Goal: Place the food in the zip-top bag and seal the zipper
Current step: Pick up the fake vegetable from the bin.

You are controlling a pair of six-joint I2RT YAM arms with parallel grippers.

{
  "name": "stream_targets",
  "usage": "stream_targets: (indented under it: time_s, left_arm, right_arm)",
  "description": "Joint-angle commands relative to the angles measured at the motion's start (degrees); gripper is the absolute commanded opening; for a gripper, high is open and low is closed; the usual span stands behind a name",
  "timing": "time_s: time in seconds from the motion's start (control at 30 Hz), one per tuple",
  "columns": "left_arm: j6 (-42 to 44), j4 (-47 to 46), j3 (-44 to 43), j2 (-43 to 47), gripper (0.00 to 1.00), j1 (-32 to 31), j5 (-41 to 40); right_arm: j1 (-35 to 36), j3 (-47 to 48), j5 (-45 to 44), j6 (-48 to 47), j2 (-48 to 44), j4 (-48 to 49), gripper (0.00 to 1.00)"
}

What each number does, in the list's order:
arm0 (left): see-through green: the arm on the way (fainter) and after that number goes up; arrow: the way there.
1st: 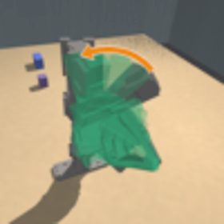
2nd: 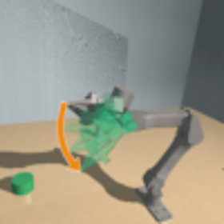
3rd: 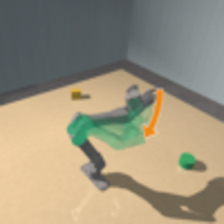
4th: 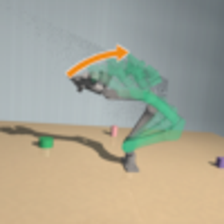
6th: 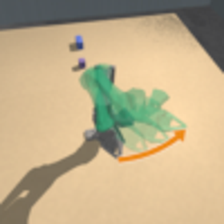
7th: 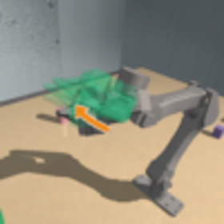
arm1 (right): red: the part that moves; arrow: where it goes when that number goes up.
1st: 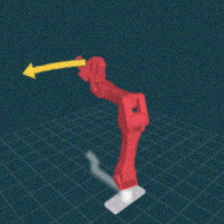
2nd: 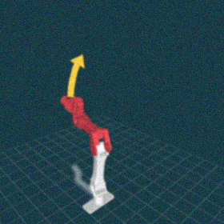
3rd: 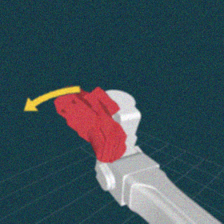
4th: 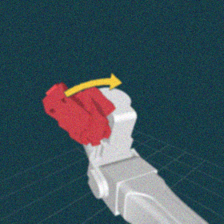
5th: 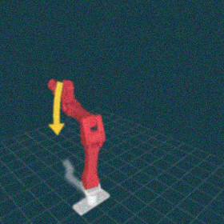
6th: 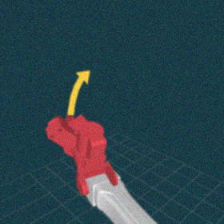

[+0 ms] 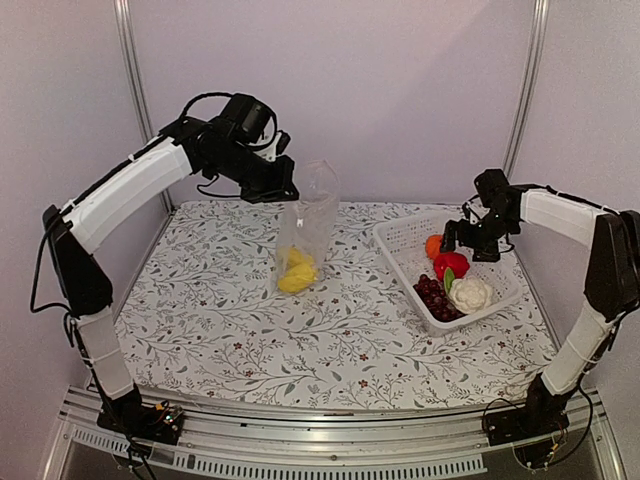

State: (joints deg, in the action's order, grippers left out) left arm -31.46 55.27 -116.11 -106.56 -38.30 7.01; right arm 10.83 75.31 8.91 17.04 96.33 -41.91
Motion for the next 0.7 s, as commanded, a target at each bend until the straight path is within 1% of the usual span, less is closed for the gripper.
stream_targets:
  time_s: [0.0, 0.37, 0.67]
  left_arm:
    - [-0.43, -0.49, 0.12, -1.44, 0.00, 0.32, 1.74]
    - [0.01, -0.33, -0.24, -2.35, 0.00, 0.33, 3.75]
    - [0.37, -0.60, -0.81, -3.55, 0.00, 0.29, 5.18]
  right_arm:
    - [-0.78, 1.49, -1.17, -1.44, 3.26, -2.20, 0.99]
    - [-2.02, 6.12, -3.01, -2.27, 11.22, -1.93, 0.99]
    - [-1.98, 8.25, -2.19, -4.17, 17.65, 2.51, 0.99]
